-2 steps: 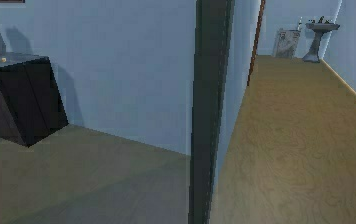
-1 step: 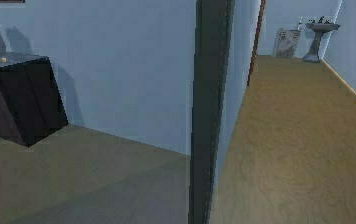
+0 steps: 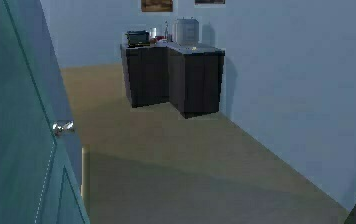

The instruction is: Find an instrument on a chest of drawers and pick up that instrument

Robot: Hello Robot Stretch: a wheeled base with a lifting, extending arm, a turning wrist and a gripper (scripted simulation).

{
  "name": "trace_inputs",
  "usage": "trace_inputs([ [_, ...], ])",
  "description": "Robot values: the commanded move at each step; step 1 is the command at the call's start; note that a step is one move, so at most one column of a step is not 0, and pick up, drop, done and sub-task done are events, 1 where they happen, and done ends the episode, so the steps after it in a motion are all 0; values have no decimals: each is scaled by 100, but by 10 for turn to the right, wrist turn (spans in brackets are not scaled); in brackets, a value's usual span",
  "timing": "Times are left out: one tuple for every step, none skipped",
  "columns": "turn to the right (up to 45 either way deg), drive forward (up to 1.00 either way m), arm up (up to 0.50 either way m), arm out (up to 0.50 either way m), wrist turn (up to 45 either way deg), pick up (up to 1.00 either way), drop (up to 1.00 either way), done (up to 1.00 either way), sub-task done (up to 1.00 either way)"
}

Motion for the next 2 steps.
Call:
trace_inputs([
  [60,0,0,0,0,0,0,0,0],
  [450,0,0,0,0,0,0,0,0],
])
